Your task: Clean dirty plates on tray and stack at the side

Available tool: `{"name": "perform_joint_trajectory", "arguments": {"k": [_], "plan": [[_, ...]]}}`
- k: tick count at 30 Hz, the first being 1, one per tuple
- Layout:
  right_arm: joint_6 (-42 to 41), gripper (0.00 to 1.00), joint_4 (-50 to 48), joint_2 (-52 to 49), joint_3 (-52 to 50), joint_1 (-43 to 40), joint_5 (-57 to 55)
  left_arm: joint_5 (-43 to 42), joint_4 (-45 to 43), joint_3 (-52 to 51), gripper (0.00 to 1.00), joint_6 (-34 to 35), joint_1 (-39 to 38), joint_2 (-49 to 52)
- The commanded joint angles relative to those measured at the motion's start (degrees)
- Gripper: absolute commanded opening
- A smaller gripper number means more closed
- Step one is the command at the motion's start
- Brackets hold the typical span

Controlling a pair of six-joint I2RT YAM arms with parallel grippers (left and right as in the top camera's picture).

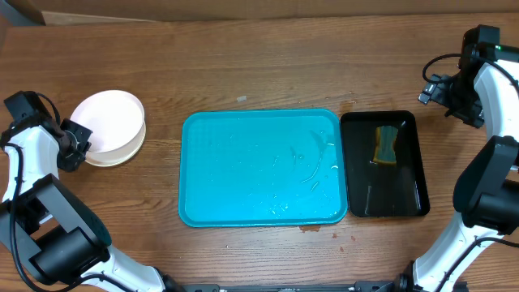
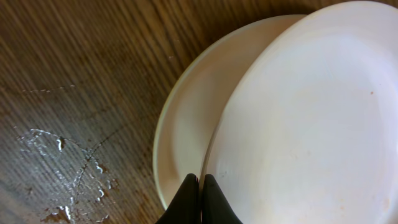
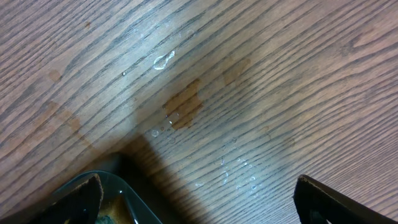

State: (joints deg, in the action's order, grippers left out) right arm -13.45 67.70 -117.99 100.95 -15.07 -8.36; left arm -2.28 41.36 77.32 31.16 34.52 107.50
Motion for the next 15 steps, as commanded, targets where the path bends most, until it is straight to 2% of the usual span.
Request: {"name": "perform_joint_trajectory", "arguments": {"k": [1,11,13,15], "plan": [[0.0,1.00,-0.2,1.9,1.0,-0.1,-0.4,3.8,0.9,0.0,0.04,-0.9,0.0,0.7],[0.0,1.00,-0.2,1.9,1.0,-0.1,-0.4,5.2,1.2,-0.1,0.05,-0.9,0.0,0.8],[0.0,1.00,-0.2,1.9,1.0,-0.1,-0.4,5.2,0.7,-0.1,0.17,-0.9,-0.1,0.8],[0.0,1.00,-0.2,1.9,1.0,-0.1,-0.4,4.3,0.3,-0.1,0.53,-1.0,-0.1,0.8]]}}
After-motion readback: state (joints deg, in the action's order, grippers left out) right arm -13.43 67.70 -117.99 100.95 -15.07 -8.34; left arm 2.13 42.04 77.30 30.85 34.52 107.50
